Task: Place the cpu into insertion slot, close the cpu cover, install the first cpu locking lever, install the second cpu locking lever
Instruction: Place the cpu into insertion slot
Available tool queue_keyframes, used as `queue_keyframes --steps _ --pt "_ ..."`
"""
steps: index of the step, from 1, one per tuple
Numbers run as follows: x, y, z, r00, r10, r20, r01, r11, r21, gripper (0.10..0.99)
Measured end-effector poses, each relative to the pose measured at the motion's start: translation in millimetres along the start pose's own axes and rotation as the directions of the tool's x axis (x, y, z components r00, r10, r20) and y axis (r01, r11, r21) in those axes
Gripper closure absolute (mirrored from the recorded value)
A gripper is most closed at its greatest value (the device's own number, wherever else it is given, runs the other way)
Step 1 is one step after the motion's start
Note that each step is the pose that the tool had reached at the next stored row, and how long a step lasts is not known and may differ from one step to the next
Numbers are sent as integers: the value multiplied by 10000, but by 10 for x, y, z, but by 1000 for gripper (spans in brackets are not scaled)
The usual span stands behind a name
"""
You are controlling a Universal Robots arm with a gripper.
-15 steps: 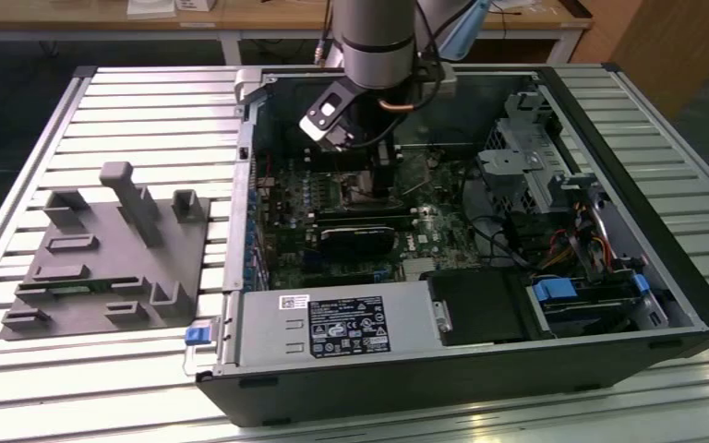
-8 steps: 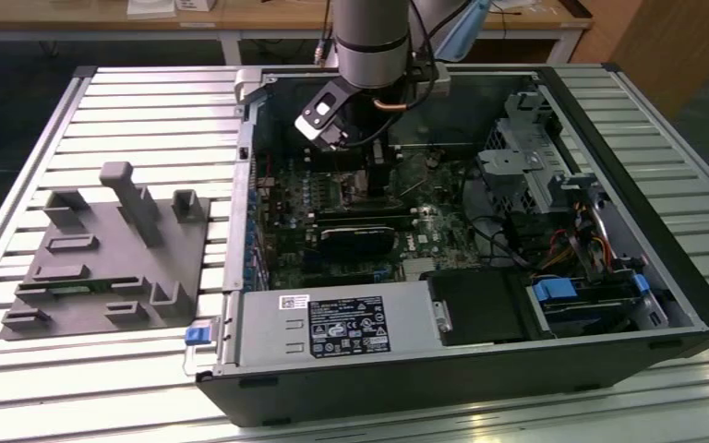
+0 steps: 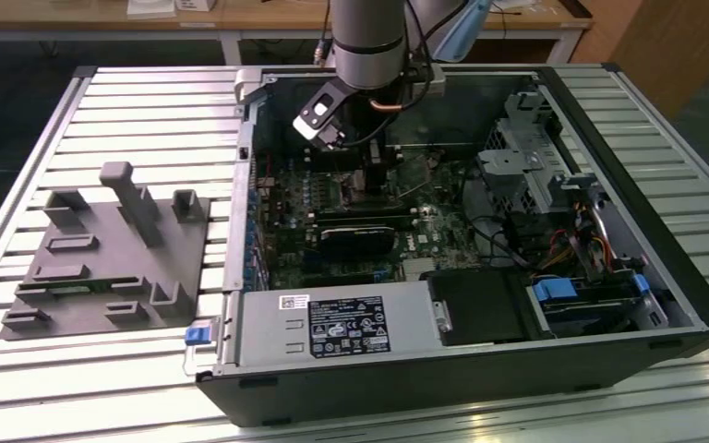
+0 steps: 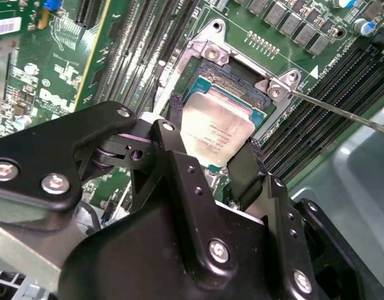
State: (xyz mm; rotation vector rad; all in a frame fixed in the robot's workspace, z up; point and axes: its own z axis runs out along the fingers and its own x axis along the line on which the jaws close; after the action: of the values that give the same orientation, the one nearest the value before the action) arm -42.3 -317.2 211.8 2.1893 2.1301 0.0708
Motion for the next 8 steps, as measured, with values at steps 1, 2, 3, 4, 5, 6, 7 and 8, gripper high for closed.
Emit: queue_keyframes --steps 1,2,3,4,5,6,7,8 --pt "3 -2 13 10000 -1 8 1 10000 1 545" --pt "5 -3 26 10000 -2 15 2 10000 2 545" --pt "6 -5 38 10000 -3 20 3 10000 1 545" --pt "7 -7 48 10000 -3 25 3 10000 1 545" --pt "8 -8 58 10000 -3 26 3 10000 1 545" --pt "9 -10 67 10000 -3 26 3 10000 1 545" --pt "9 -11 76 10000 -4 25 4 10000 0 545" --pt "10 -12 83 10000 -11 25 11 10000 0 545"
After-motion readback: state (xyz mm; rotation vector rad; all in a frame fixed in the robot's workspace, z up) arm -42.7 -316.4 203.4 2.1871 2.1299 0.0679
